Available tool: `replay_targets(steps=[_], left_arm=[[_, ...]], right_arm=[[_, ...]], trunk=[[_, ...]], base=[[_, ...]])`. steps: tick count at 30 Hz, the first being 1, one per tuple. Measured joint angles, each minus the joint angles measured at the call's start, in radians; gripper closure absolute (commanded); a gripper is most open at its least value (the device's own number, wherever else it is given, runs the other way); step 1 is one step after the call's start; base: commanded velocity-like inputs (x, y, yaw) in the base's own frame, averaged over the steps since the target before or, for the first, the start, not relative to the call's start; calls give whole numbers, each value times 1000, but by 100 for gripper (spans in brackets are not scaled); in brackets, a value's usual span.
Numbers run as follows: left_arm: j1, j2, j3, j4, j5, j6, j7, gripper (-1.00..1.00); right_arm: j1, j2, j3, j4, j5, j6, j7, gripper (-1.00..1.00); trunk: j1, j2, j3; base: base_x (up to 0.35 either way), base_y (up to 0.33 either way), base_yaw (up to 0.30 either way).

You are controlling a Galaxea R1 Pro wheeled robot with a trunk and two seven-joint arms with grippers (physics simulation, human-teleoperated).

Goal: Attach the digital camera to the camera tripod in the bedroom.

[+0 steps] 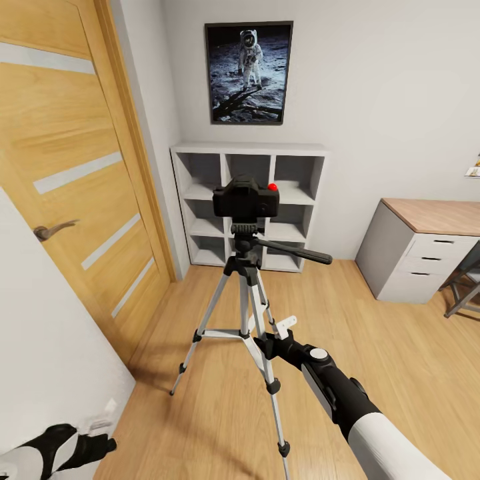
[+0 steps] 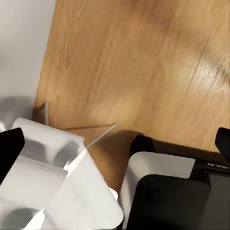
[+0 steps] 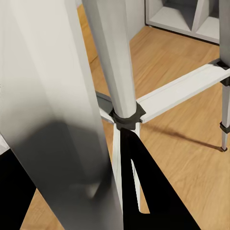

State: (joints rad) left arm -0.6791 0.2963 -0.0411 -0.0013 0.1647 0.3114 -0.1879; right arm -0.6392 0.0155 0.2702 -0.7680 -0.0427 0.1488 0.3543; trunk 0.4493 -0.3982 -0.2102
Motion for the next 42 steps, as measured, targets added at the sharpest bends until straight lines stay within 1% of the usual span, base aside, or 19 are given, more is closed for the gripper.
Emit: replay_targets(steps=[2, 5, 6, 12, 13, 16, 17, 18, 21, 27, 29, 42], left_arm=[[18, -2, 0, 0, 17, -42, 31, -100], [44, -4, 0, 0, 37, -90, 59, -100], [77, -9, -1, 0, 62, -124, 75, -100], [125, -21, 1, 0, 107, -161, 83, -100], [148, -26, 1, 0, 200, -212, 94, -100], [156, -26, 1, 0, 246, -225, 108, -100], [160, -26, 1, 0, 264, -226, 122, -100], [163, -26, 0, 0, 272, -226, 130, -100], [168, -25, 0, 0, 288, -222, 165, -100], [182, -26, 0, 0, 296, -219, 199, -100], [195, -25, 0, 0, 298, -219, 209, -100], [200, -28, 0, 1, 298, -218, 213, -100]], right_arm=[[0, 0, 0, 0, 0, 0, 0, 100], [0, 0, 0, 0, 0, 1, 0, 100], [0, 0, -1, 0, 0, 1, 0, 100], [0, 0, -1, 0, 0, 1, 0, 100], [0, 0, -2, 0, -1, 1, -1, 100], [0, 0, -2, 0, -1, 2, 0, 100], [0, 0, -2, 0, -1, 2, 0, 100], [0, 0, -2, 0, -1, 2, 0, 100], [0, 0, -3, 0, 0, 2, 0, 100], [0, 0, -2, 0, -1, 1, -1, 100], [0, 0, -3, 0, -1, 2, -1, 100], [0, 1, -2, 1, -1, 1, -2, 100]], trunk=[[0, 0, 0], [0, 0, 0], [0, 0, 0], [0, 0, 0], [0, 0, 0], [0, 0, 0], [0, 0, 0], [0, 0, 0], [0, 0, 0], [0, 0, 0], [0, 0, 0], [0, 0, 0]], base=[[0, 0, 0], [0, 0, 0], [0, 0, 0], [0, 0, 0], [0, 0, 0], [0, 0, 0], [0, 0, 0], [0, 0, 0], [0, 0, 0], [0, 0, 0], [0, 0, 0], [0, 0, 0]])
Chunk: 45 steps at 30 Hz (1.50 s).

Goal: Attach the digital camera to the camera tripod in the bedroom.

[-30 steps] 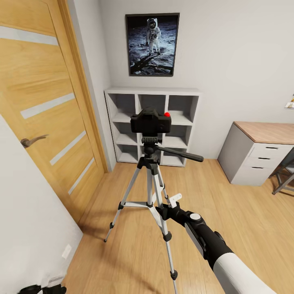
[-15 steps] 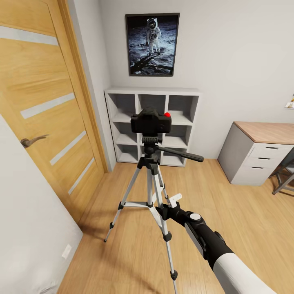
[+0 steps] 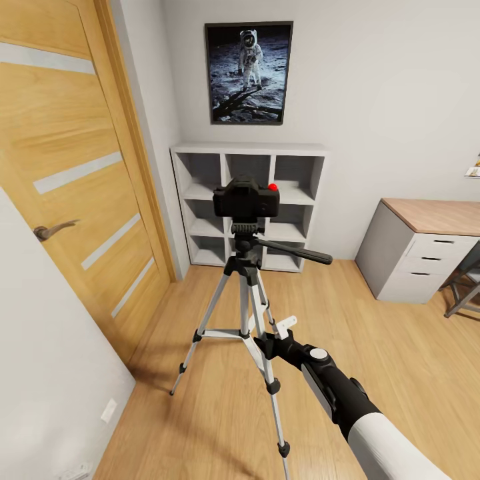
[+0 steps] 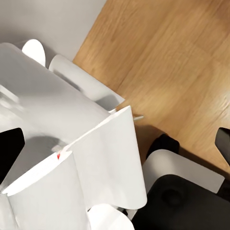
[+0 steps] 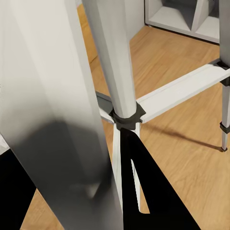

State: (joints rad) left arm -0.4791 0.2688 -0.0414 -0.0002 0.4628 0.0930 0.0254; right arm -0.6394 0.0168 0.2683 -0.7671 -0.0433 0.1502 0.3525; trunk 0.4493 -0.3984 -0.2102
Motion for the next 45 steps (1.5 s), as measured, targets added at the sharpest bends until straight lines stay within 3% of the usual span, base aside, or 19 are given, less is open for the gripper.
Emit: replay_targets(steps=[12, 13, 14, 30, 36, 45], left_arm=[[0, -2, 0, 0, 0, 0, 0, -100], [0, -3, 0, 0, 0, -1, 0, -100], [0, -3, 0, 0, 0, -1, 0, -100], [0, -24, 0, 0, -1, -12, -1, -100], [0, -65, -1, -1, -3, -17, -2, -100], [0, -75, -1, -2, 1, -22, -2, -100]], right_arm=[[0, 0, -1, 0, 2, -1, 2, 100], [0, 0, -3, 0, 3, 0, 3, -100], [0, 0, -3, 1, 23, -1, -4, -100], [0, -1, -7, -4, 22, 23, -5, -100], [0, -8, -14, -9, 23, 23, -4, -100], [0, -13, -36, -11, 22, 23, -3, -100]], trunk=[[0, 0, 0], [0, 0, 0], [0, 0, 0], [0, 0, 0], [0, 0, 0], [0, 0, 0]], base=[[0, 0, 0], [0, 0, 0], [0, 0, 0], [0, 0, 0], [0, 0, 0], [0, 0, 0]])
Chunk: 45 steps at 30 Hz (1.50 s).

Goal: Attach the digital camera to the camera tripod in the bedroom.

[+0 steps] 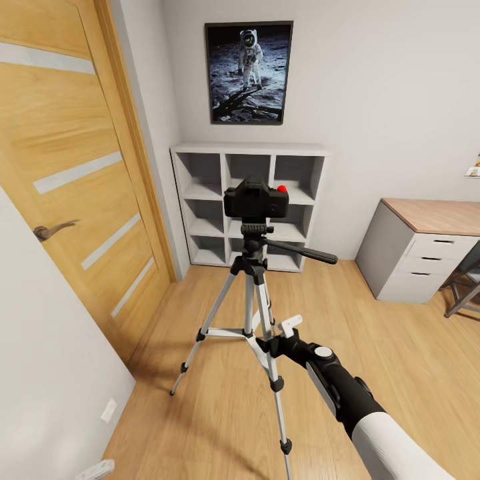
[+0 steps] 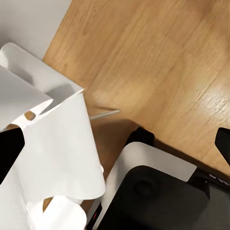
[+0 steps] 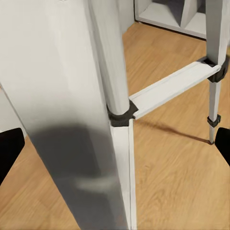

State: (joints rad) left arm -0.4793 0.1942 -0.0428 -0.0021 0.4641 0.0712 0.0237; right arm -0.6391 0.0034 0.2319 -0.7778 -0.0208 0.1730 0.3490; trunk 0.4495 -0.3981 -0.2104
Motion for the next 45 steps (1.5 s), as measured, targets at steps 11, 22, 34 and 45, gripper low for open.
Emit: replay_targets(steps=[11, 22, 34, 45], left_arm=[[0, -20, 0, 1, 1, 0, 0, -100], [0, -38, 0, 1, -1, 2, 0, -100], [0, -62, 0, 0, -2, 3, 0, -100], [0, -67, 1, 1, 0, 3, 1, -100]], right_arm=[[0, 0, -4, 0, 0, 0, 0, -100], [0, -1, -5, 0, 0, 0, 1, -100], [0, -2, -8, 0, -1, 0, 7, -100], [0, -3, -10, 1, -1, 15, 11, -100]], trunk=[[0, 0, 0], [0, 0, 0], [0, 0, 0], [0, 0, 0]], base=[[0, 0, 0], [0, 0, 0], [0, 0, 0], [0, 0, 0]])
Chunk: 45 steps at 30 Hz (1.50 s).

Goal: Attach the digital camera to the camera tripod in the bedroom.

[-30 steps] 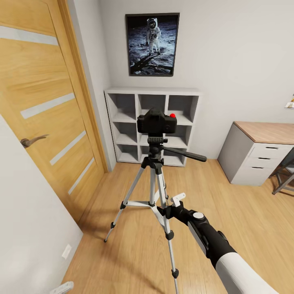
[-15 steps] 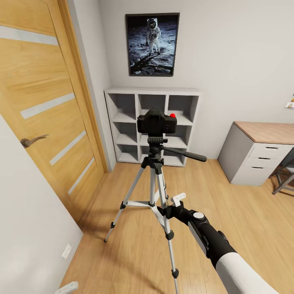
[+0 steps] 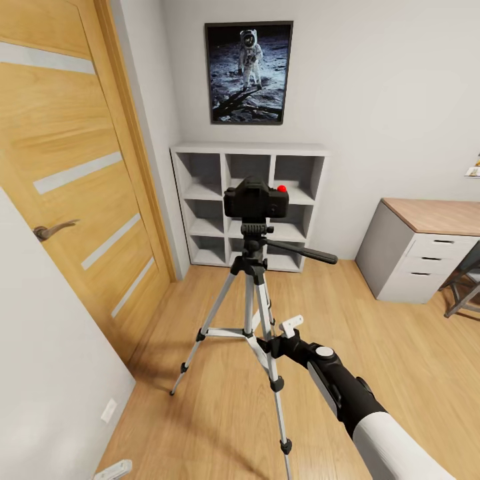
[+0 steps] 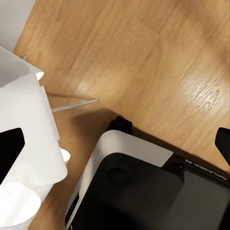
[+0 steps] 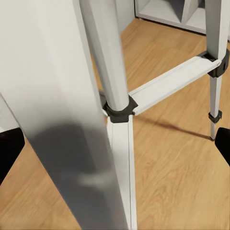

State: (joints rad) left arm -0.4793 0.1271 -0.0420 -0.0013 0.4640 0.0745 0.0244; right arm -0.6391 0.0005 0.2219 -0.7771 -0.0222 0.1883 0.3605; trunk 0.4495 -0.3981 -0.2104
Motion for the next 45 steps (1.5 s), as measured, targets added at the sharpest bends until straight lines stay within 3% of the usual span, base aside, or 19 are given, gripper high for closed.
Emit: replay_targets(steps=[15, 45], left_arm=[[0, -13, 1, 0, 3, 0, 1, -100], [0, -20, 0, 0, 2, 1, 0, -100]], right_arm=[[0, -19, -2, 1, 0, 25, 2, -100], [0, -27, -4, 1, 0, 25, -4, -100]], trunk=[[0, 0, 0], [0, 0, 0]], base=[[-17, 0, 0], [-74, 0, 0]])
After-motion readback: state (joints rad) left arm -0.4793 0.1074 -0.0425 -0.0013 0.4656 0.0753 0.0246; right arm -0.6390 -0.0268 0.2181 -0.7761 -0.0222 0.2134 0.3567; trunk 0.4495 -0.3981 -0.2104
